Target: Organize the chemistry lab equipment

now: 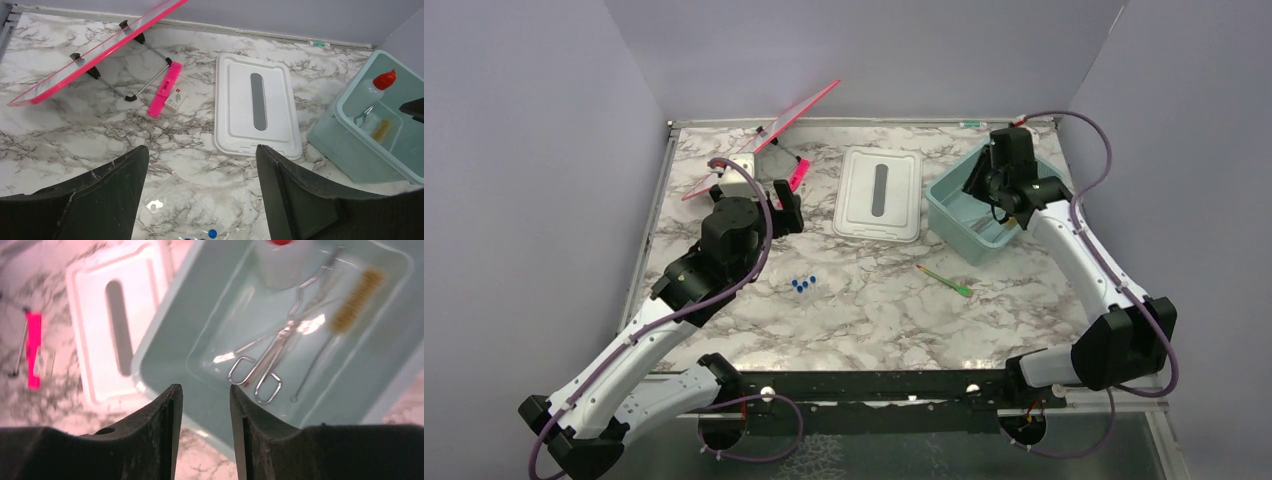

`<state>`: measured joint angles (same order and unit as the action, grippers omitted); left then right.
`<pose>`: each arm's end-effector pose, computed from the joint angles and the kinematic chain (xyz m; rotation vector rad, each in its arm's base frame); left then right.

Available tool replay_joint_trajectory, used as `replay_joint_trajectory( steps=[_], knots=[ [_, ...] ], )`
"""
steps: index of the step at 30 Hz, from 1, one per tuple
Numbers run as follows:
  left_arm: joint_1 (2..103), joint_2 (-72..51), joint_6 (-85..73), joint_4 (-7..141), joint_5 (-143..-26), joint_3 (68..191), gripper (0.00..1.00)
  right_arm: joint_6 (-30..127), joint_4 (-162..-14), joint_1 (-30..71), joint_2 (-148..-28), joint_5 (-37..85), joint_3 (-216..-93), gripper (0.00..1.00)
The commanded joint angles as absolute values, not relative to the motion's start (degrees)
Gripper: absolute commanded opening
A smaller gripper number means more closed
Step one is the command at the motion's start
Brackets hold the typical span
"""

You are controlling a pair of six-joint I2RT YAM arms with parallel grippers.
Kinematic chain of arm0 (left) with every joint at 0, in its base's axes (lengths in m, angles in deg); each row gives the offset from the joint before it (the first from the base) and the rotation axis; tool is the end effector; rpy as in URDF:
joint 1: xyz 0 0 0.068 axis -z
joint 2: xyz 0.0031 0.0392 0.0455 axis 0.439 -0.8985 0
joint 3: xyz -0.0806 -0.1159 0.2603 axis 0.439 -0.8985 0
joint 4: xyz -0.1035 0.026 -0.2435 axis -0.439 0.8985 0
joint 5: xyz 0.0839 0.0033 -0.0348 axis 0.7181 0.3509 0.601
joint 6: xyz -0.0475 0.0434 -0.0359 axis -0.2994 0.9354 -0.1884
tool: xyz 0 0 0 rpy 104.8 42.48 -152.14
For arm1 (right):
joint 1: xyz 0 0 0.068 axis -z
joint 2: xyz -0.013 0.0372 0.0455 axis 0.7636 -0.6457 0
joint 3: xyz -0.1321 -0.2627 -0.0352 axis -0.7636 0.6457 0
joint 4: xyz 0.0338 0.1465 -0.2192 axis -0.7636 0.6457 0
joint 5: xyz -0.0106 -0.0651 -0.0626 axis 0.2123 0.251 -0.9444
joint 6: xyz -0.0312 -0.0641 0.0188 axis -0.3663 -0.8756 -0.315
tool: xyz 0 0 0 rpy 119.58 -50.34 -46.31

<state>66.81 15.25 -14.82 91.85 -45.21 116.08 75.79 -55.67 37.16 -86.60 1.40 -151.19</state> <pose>0.1666 -0.1015 0.4020 -0.0703 1.7802 -0.2811 0.3204 0.0553 0.3368 0.5589 2.1821 0.1372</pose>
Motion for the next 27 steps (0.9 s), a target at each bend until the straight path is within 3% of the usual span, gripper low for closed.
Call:
replay_joint_trajectory(
  steps=[1, 10, 22, 27],
  knots=[
    [66.8, 15.58, -14.62, 90.73, -46.7, 116.71, 0.81, 60.7, -56.05, 29.67, -86.19, 10.07, -153.36, 0.44],
    [66.81, 16.8, -7.18, 89.98, -41.99, 118.79, 0.82, 37.01, -50.06, 9.36, -91.39, 7.58, -153.88, 0.44],
    [66.82, 17.99, -6.22, 89.45, -43.58, 118.45, 0.82, 30.73, -41.42, 8.38, -104.85, -5.83, -146.9, 0.39],
    [66.81, 17.53, -6.34, 89.45, -43.94, 118.41, 0.83, 29.08, -42.69, 8.38, -107.16, -2.67, -145.81, 0.4]
  ],
)
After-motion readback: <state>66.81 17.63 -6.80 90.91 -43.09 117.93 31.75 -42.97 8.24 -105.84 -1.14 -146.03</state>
